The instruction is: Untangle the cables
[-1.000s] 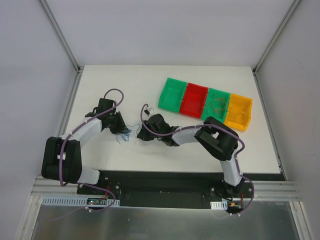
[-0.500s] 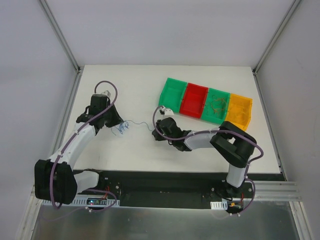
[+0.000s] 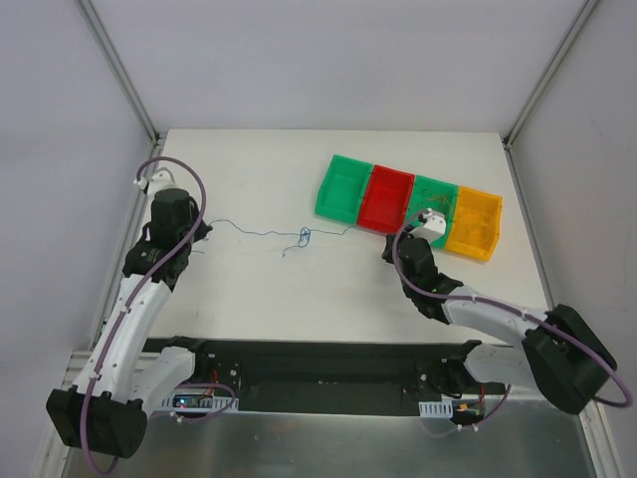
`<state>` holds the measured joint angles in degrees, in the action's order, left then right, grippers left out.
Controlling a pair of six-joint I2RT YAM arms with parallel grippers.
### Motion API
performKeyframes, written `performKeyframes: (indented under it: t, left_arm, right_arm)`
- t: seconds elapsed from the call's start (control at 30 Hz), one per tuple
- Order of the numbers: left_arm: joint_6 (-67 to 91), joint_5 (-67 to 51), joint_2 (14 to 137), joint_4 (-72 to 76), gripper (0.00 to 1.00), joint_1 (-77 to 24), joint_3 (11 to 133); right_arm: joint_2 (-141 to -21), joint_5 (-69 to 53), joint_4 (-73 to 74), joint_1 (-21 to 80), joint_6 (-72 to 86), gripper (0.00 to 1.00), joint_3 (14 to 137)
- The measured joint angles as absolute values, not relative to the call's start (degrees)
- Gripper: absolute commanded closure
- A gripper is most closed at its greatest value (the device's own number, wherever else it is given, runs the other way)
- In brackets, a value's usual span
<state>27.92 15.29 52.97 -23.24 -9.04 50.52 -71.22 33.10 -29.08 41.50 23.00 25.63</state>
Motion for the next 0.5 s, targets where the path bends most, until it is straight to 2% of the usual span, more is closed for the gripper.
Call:
performKeyframes:
  t: [0.33,0.5]
  left_arm:
    - [23.8,40.0,44.0,-23.5,1.00,-9.0,53.0]
    - [23.3,45.9,41.5,-23.4,1.00,-9.0,55.3]
  right_arm:
    - [-52.9,40.0,-28.2,32.4,20.7,1.00,14.9]
    - [-45.2,41.4,-26.2,28.8,21.2,1.00,10.9]
